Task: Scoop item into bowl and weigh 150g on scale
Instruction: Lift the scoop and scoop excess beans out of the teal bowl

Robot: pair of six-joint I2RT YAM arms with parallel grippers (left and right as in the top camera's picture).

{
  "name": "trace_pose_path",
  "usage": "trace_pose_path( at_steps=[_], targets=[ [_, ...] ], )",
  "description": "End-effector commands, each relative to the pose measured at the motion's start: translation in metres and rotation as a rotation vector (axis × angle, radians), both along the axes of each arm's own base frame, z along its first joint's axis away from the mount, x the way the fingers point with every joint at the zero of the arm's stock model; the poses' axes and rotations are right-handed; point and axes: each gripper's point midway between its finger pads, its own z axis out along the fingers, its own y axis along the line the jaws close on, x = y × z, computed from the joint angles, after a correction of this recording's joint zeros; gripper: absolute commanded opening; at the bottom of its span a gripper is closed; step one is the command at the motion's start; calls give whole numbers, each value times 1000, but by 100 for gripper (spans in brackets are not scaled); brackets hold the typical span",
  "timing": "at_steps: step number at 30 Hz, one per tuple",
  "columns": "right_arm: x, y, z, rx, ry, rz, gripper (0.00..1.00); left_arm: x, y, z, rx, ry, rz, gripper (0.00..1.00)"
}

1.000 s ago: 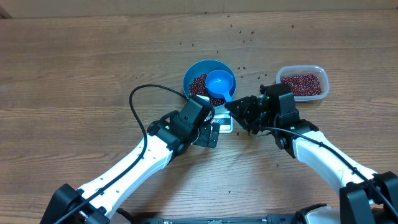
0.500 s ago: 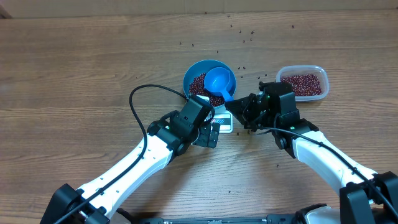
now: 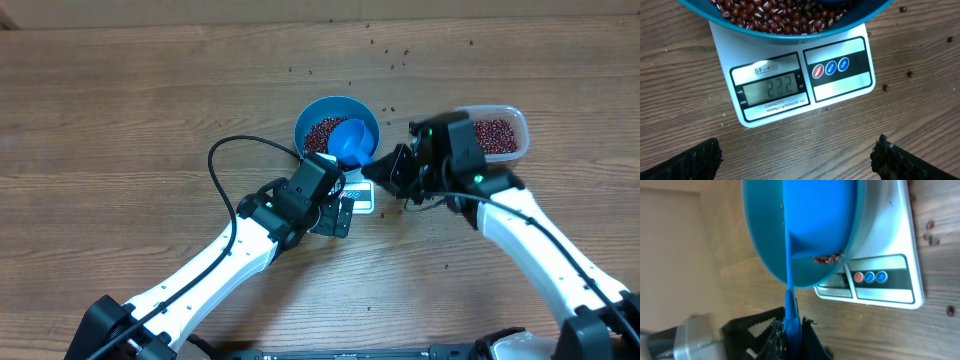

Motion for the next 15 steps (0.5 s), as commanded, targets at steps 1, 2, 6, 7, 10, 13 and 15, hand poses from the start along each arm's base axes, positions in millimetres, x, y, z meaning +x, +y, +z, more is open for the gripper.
trace_pose_path(
  at_steps=[1, 2, 6, 7, 10, 13, 15],
  targets=[
    [20, -4, 66, -116, -268, 115, 4, -1, 1, -2, 14, -5, -16, 99],
    [21, -6, 75, -147, -299, 140, 4, -1, 1, -2, 15, -4, -16, 99],
    [19, -19, 97, -281, -366, 204, 4, -1, 1, -2, 14, -5, -16, 99],
    [18, -21, 99, -305, -382, 222, 4, -1, 1, -2, 15, -4, -16, 100],
    [17, -24, 97, -353, -419, 279, 4, -1, 1, -2, 14, -5, -16, 100],
    [15, -22, 90, -394, -458, 365, 4, -1, 1, -2, 14, -5, -16, 100],
    [13, -15, 81, -456, -507, 461, 4, -1, 1, -2, 15, -4, -16, 100]
  ],
)
